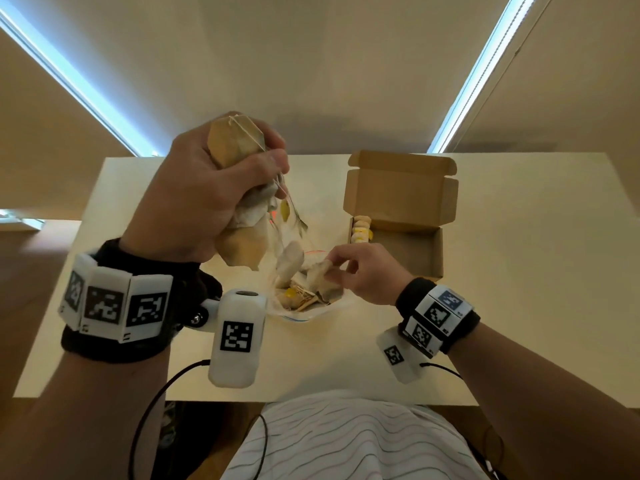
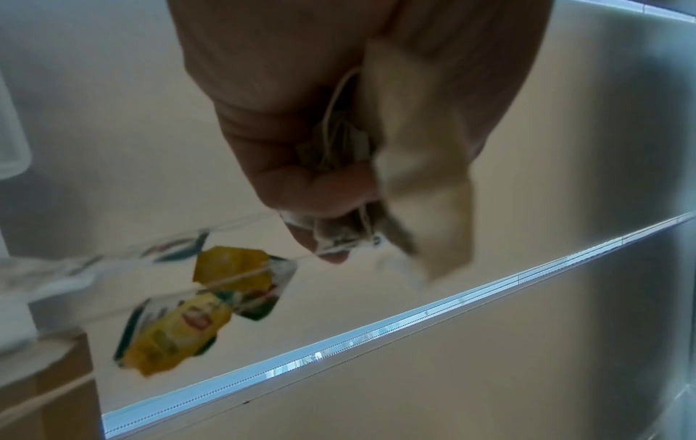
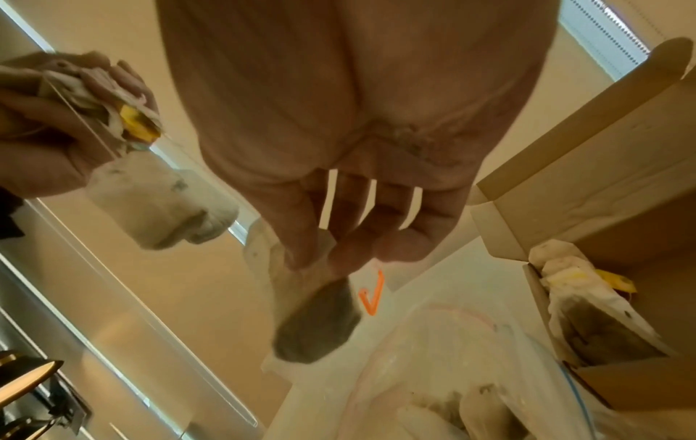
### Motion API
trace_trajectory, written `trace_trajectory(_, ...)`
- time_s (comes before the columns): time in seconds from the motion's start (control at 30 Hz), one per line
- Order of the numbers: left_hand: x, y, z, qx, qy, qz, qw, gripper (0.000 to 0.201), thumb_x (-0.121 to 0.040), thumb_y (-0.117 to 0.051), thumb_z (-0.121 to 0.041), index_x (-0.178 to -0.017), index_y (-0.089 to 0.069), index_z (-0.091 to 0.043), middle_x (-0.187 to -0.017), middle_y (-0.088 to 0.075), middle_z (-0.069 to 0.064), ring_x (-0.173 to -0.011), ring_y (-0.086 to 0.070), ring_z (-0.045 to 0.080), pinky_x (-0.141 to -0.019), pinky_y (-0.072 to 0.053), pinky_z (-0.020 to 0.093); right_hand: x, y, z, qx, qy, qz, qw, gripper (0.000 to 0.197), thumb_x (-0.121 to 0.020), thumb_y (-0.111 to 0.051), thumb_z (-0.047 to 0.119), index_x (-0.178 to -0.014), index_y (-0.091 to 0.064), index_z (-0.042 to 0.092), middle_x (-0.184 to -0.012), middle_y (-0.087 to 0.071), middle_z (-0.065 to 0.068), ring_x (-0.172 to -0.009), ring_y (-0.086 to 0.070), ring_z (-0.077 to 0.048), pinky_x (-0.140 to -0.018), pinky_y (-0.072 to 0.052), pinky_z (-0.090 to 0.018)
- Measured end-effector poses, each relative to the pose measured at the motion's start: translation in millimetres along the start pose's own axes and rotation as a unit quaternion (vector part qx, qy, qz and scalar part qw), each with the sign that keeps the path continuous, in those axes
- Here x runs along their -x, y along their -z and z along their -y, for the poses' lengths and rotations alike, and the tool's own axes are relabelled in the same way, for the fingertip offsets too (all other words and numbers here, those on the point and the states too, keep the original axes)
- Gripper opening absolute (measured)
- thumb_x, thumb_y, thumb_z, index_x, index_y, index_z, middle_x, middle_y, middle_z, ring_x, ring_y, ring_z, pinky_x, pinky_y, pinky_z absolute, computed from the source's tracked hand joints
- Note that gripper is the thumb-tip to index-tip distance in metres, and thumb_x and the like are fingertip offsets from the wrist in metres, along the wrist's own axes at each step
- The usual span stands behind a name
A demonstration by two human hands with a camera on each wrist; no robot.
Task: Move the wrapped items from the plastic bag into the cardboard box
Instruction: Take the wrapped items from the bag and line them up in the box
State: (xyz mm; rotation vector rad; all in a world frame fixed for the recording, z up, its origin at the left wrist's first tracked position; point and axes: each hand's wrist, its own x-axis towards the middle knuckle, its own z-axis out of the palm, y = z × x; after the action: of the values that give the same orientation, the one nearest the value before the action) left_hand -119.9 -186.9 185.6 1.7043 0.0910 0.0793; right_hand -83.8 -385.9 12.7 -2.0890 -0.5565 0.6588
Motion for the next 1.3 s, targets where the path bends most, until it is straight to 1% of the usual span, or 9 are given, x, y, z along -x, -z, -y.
trace_trajectory(0.2, -7, 4, -3, 0.038, 0.007, 0.01, 0.999, 0.011, -0.093, -0.056, -0.002, -0.091, -0.06, -0.012, -0.076, -0.064, 0.004, -0.067, -0.067, 0.017, -0.052, -0.049, 0.025, 8, 15, 12, -0.019, 0.029, -0.022, 0.999, 0.005, -0.091, -0.069, 0.021, -0.094, -0.071, 0.018, -0.073, -0.061, 0.035, -0.066, -0.055, 0.004, -0.061, -0.045, -0.011)
trace_trajectory(0.3, -11, 11, 5, 0.034, 0.003, -0.013, 0.999, 0.015, -0.092, -0.056, 0.004, -0.092, -0.061, -0.01, -0.08, -0.066, 0.007, -0.078, -0.072, 0.027, -0.059, -0.053, 0.027, 12, 23, 19, -0.078, 0.045, -0.056, 0.994, 0.002, -0.092, -0.067, 0.017, -0.093, -0.067, 0.015, -0.079, -0.065, 0.016, -0.075, -0.059, 0.002, -0.071, -0.048, -0.013)
trace_trajectory(0.47, -17, 9, 57, -0.02, 0.076, -0.007, 0.997, 0.023, -0.086, -0.058, 0.011, -0.097, -0.066, -0.008, -0.096, -0.073, 0.01, -0.077, -0.073, 0.027, -0.061, -0.056, 0.031, 15, 37, 36, -0.199, 0.054, -0.07, 0.976, 0.011, -0.095, -0.061, 0.011, -0.099, -0.062, 0.001, -0.095, -0.069, -0.02, -0.082, -0.065, -0.033, -0.077, -0.056, -0.045)
trace_trajectory(0.6, -9, -14, 93, 0.041, 0.16, 0.111, 0.98, 0.032, -0.082, -0.07, -0.018, -0.113, -0.065, -0.015, -0.091, -0.075, 0.007, -0.074, -0.071, 0.019, -0.061, -0.057, 0.028, 7, 40, 49, -0.186, 0.039, -0.072, 0.979, 0.014, -0.094, -0.063, 0.016, -0.105, -0.063, 0.006, -0.093, -0.072, -0.013, -0.08, -0.07, -0.027, -0.073, -0.059, -0.042)
trace_trajectory(0.73, -8, -23, 107, 0.049, 0.141, 0.126, 0.981, 0.051, -0.075, -0.08, -0.032, -0.121, -0.064, -0.015, -0.1, -0.074, 0.008, -0.087, -0.071, 0.023, -0.07, -0.057, 0.031, 4, 38, 52, -0.17, 0.01, -0.091, 0.981, 0.024, -0.089, -0.071, 0.023, -0.11, -0.063, 0.013, -0.087, -0.076, -0.004, -0.078, -0.074, -0.015, -0.069, -0.061, -0.031)
trace_trajectory(0.93, -10, -27, 110, 0.059, 0.158, 0.043, 0.985, 0.012, -0.08, -0.075, -0.016, -0.086, -0.07, -0.007, -0.073, -0.07, 0.005, -0.066, -0.065, 0.018, -0.06, -0.054, 0.028, 6, 42, 43, -0.119, -0.039, -0.117, 0.985, 0.02, -0.083, -0.077, 0.027, -0.099, -0.07, 0.019, -0.086, -0.075, 0.005, -0.081, -0.072, -0.007, -0.071, -0.06, -0.026)
trace_trajectory(1.07, -14, -16, 115, -0.07, 0.155, 0.097, 0.981, 0.008, -0.083, -0.075, -0.011, -0.083, -0.067, -0.008, -0.066, -0.065, -0.003, -0.059, -0.06, 0.008, -0.055, -0.049, 0.019, 7, 63, 40, -0.174, -0.041, -0.092, 0.98, 0.008, -0.09, -0.069, 0.018, -0.097, -0.07, 0.015, -0.098, -0.072, -0.001, -0.095, -0.068, -0.017, -0.081, -0.057, -0.032)
trace_trajectory(1.17, -16, -14, 115, -0.172, 0.12, 0.141, 0.968, 0.009, -0.082, -0.076, -0.014, -0.087, -0.069, -0.016, -0.072, -0.067, -0.007, -0.063, -0.061, 0.005, -0.058, -0.05, 0.017, 4, 77, 47, -0.322, -0.035, -0.081, 0.943, 0.005, -0.094, -0.059, 0.007, -0.096, -0.064, 0.009, -0.098, -0.068, -0.01, -0.088, -0.069, -0.026, -0.076, -0.058, -0.035)
trace_trajectory(1.3, -16, -9, 110, -0.163, 0.087, 0.17, 0.968, 0.03, -0.081, -0.073, -0.011, -0.106, -0.066, -0.026, -0.1, -0.069, -0.005, -0.078, -0.067, 0.008, -0.066, -0.053, 0.018, -2, 93, 54, -0.386, -0.031, -0.11, 0.915, 0.011, -0.097, -0.052, 0.001, -0.095, -0.06, 0.008, -0.096, -0.066, -0.011, -0.074, -0.069, -0.024, -0.07, -0.058, -0.034)
